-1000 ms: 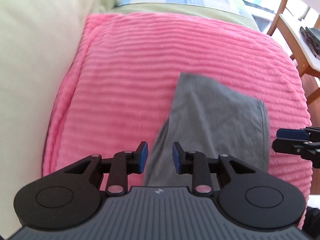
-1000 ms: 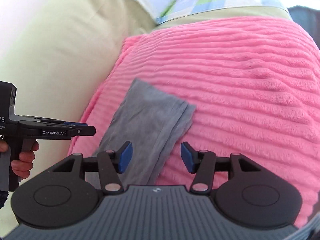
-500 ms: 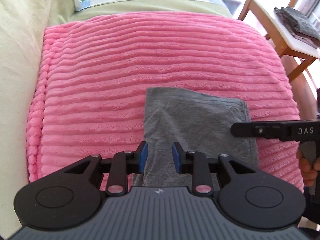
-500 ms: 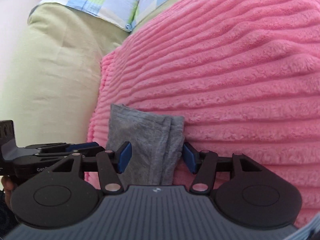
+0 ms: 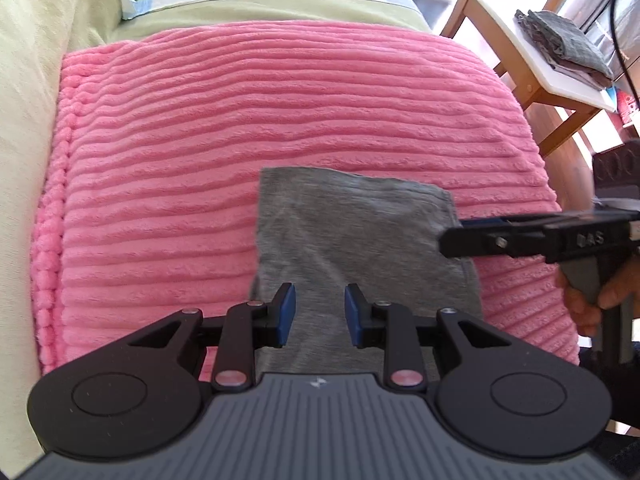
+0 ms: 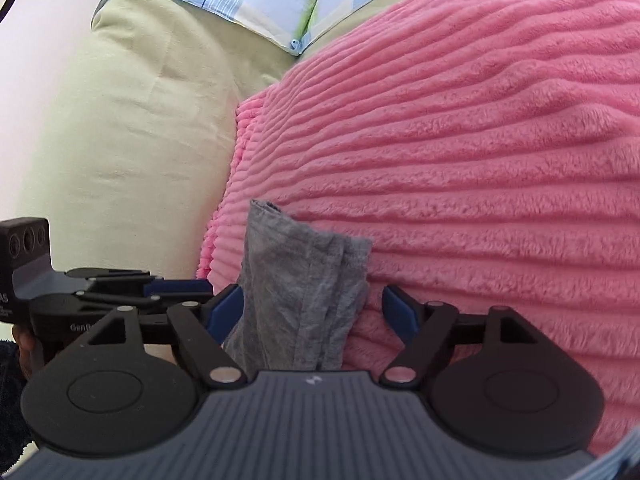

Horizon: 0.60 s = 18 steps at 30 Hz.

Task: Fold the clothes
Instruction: 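Grasp the folded garment with the left tool while the right tool grasps it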

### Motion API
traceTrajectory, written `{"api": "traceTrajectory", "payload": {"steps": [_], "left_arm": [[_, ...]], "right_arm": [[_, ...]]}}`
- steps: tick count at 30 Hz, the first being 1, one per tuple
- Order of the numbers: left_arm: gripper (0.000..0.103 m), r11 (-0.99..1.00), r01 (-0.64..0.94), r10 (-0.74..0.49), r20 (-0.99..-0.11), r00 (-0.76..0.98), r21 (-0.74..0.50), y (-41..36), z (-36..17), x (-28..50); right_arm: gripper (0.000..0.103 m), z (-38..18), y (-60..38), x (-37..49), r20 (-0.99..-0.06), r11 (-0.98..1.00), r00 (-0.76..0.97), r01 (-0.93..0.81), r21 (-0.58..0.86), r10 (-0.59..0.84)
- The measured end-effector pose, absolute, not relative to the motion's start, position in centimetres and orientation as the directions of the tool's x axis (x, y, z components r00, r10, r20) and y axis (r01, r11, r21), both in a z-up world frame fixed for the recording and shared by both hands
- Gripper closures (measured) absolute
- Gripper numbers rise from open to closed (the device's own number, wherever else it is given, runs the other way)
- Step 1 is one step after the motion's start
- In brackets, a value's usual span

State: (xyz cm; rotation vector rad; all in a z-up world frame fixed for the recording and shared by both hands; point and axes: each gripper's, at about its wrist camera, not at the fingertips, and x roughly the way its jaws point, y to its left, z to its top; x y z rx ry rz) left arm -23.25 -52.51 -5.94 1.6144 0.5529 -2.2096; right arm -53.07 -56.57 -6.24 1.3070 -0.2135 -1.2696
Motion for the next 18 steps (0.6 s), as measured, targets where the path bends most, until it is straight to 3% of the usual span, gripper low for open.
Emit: {"api": "traceTrajectory", "payload": {"steps": [5, 6, 7, 8, 11, 18], "left_arm": [[0.069, -0.849, 0.516, -0.052, -0.952, -0.3, -0.116, -53.0, -6.0, -22.6], [0.069, -0.847, 0.518, -0.053, -0.952, -0.302, -0.117, -53.1, -5.9, -22.3], [0.069, -0.848, 0.516, -0.052, -0.951, -0.305, -0.119, -53.2, -6.0, -22.2], [0.069, -0.85, 0.512, -0.048, -0.949, -0.311, -0.125, -53.4, -6.1, -22.1], [0.069, -0.856, 0.488, 0.0, -0.944, -0.329, -0.17, -55.0, -7.1, -22.5], [0.065, -0.862, 0.454, 0.085, -0.948, -0.306, -0.224, -58.4, -10.0, -23.0]], "right_arm": [[0.026, -6.4, -58.6, -52.4, -0.474, -0.128, 0.446, 0.611, 0.781, -0.759], [0.038, -6.2, -58.7, -52.3, -0.465, -0.109, 0.451, 0.619, 0.778, -0.762], [0.063, -6.0, -58.8, -52.2, -0.455, -0.09, 0.455, 0.625, 0.776, -0.766], [0.066, -6.0, -58.8, -52.2, -0.456, -0.086, 0.457, 0.627, 0.774, -0.764], [0.066, -5.6, -58.3, -52.2, -0.48, -0.105, 0.448, 0.639, 0.762, -0.754], [0.055, -5.5, -58.2, -52.6, -0.501, -0.119, 0.434, 0.655, 0.746, -0.749]]}}
